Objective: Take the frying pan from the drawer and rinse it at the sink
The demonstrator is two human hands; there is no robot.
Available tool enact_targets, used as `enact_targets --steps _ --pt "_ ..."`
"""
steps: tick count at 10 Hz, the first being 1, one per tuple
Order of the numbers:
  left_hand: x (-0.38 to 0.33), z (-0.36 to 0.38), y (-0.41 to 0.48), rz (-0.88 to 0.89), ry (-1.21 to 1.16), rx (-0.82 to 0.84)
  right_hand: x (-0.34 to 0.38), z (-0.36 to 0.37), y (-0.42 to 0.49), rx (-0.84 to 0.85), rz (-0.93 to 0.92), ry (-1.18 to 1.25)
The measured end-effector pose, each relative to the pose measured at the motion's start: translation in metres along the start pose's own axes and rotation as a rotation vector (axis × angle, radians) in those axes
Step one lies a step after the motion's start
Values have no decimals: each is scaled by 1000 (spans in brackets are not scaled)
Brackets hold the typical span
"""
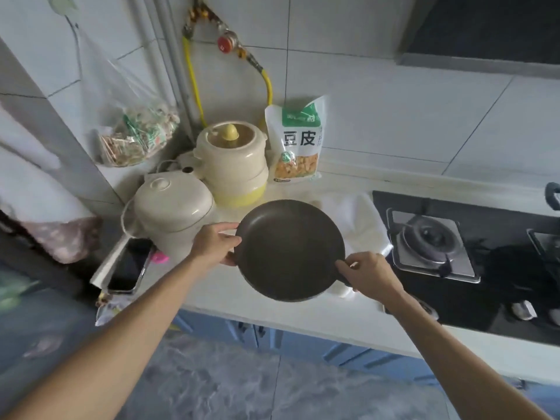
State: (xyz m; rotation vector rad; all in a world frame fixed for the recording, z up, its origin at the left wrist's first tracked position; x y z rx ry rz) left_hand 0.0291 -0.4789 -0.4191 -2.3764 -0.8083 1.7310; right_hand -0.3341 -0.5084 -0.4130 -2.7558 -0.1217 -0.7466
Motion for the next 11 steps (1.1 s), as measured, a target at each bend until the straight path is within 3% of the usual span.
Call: enact_targets --steps 3,5,9,11 --pt "74 64 75 -21 -7 57 -57 62 47 -36 86 12" --pt "103 67 81 -42 -27 24 -63 84 52 -56 101 -9" --pt "109 65 81 79 73 26 -52 84 51 -121 18 -182" --pt "86 48 64 64 130 -78 -52 51 38 -226 30 -140"
Point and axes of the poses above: each hand's wrist, its own y-axis towards the middle knuckle, its own z-axis out of the palm, x = y × z, the point moved 3 cm from there along y, towards the middle knuckle, and after that the axes turned 1 degree about x, right-handed, at the moved point
